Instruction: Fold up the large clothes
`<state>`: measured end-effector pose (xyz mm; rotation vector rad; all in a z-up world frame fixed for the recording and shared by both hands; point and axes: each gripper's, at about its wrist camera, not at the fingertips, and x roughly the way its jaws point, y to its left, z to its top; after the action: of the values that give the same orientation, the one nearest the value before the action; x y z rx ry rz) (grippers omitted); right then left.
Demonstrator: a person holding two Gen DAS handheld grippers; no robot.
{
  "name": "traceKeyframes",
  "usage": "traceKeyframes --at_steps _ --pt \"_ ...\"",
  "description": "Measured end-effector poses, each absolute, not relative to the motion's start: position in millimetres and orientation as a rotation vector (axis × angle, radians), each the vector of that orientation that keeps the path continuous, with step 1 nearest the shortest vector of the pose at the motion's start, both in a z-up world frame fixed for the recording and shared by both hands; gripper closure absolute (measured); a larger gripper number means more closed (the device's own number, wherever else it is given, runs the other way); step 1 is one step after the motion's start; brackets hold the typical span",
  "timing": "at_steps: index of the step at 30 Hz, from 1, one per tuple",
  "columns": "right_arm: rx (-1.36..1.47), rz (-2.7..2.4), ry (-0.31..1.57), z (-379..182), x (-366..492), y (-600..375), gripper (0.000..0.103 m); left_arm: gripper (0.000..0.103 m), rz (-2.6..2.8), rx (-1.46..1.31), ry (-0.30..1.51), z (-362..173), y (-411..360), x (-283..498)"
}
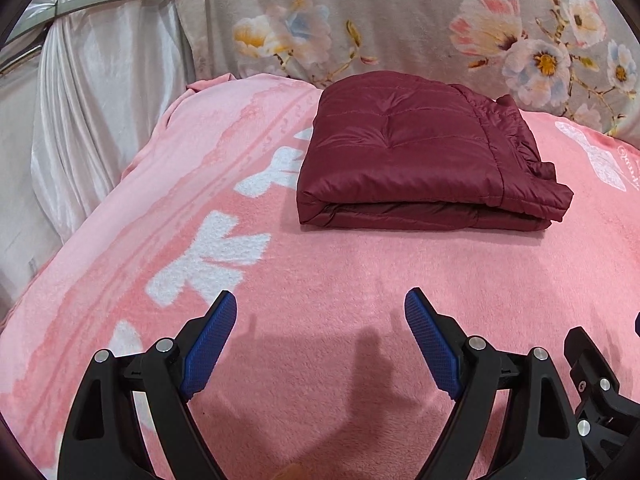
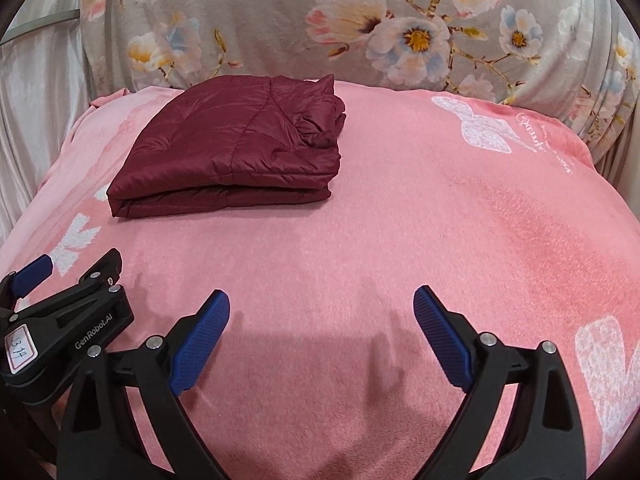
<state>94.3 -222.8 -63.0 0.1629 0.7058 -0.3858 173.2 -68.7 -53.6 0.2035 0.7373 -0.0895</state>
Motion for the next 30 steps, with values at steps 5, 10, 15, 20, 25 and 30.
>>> traceKeyframes --at_steps 5,10,15,20,25,30 --pt "0.174 -0.386 0.701 -63.1 92.9 -225.2 0.012 0.019 -0.088 0.216 0.736 -53.7 -70.8 172.9" --pt "0.173 -0.374 0.708 -63.2 93.3 -225.8 0.012 0.019 -0.087 0.241 0.721 -53.3 -74.0 170.9" --pt "0.163 -0.363 0.712 -63.4 94.5 -223.2 0.012 0.019 -0.081 0.241 0.703 -51.4 -73.6 167.7" --pt "0.155 -0.361 0.711 -63.6 95.6 -222.3 0.012 0.019 -0.074 0.233 0.701 -50.7 -71.9 167.9" --pt "0.156 -0.361 0.710 -64.2 95.7 -221.8 0.012 0.019 -0.081 0.228 0.700 -50.4 -71.4 167.2" --pt "0.157 -0.362 0.701 -63.7 94.1 -222.7 0.012 0.019 -0.093 0.224 0.702 -50.5 -71.1 167.2"
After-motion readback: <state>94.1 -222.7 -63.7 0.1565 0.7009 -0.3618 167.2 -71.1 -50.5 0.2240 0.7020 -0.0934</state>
